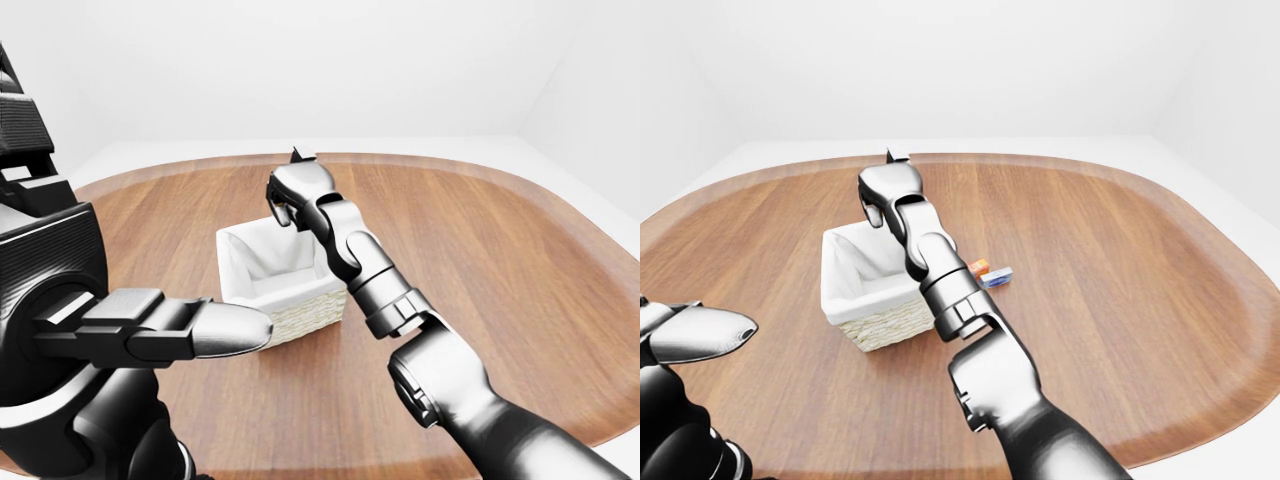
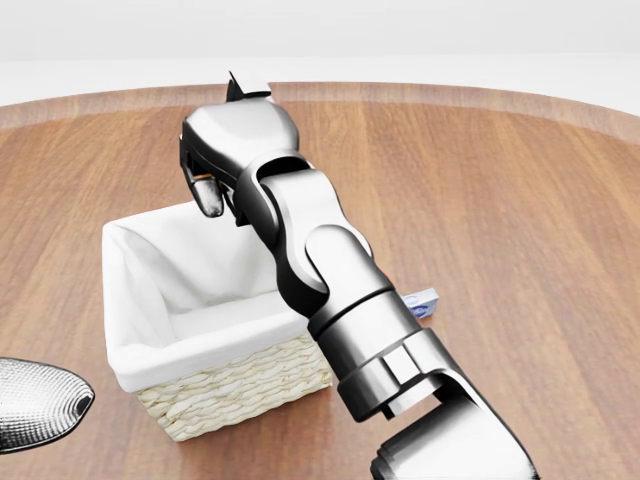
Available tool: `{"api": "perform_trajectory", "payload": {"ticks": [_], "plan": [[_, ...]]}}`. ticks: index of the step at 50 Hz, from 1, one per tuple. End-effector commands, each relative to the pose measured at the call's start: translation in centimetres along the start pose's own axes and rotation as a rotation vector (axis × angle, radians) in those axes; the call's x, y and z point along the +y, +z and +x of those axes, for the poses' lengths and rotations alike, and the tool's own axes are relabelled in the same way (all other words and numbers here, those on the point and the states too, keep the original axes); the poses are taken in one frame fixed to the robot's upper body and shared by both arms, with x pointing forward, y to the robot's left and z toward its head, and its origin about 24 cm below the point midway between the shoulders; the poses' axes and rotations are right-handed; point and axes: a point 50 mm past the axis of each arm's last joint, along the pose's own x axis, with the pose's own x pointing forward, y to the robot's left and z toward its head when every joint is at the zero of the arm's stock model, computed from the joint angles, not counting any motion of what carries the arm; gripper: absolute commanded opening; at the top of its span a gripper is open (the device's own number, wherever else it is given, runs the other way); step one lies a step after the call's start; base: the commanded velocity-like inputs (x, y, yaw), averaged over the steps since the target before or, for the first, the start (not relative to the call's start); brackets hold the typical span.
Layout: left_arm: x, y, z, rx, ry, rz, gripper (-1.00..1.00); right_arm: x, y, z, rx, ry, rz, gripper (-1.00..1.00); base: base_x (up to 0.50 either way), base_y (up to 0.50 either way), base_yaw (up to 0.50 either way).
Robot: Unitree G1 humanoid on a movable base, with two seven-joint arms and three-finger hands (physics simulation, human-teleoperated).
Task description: Pick up the alphabet soup and put it in the basket.
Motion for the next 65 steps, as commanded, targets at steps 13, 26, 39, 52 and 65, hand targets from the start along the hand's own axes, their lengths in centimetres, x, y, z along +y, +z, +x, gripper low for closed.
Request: {"api": "perform_trajectory", "payload": {"ticks": [13,26,39,52,65], "plan": [[-0.2,-0.4,-0.1,0.022,-0.017,0.011,1.0,2.6,-0.2,1.2,0.042,0.012,-0.038,-0.96,0.0,0.0,0.0],[-0.3,-0.3,-0.1,0.013,-0.022,0.012,1.0,4.6,0.0,1.0,0.051,0.025,-0.075,-0.96,0.0,0.0,0.0],[-0.6,-0.2,-0.2,0.016,-0.034,0.009,1.0,6.1,1.0,0.7,0.028,0.045,-0.099,-0.95,0.0,0.0,0.0],[-0.6,-0.2,-0.2,0.011,-0.033,0.014,1.0,6.1,1.8,0.8,0.009,0.04,-0.11,-0.96,0.0,0.0,0.0],[-0.5,-0.3,-0.1,0.013,-0.036,0.031,1.0,6.9,1.9,0.5,0.004,0.047,-0.12,-0.95,0.0,0.0,0.0]]}}
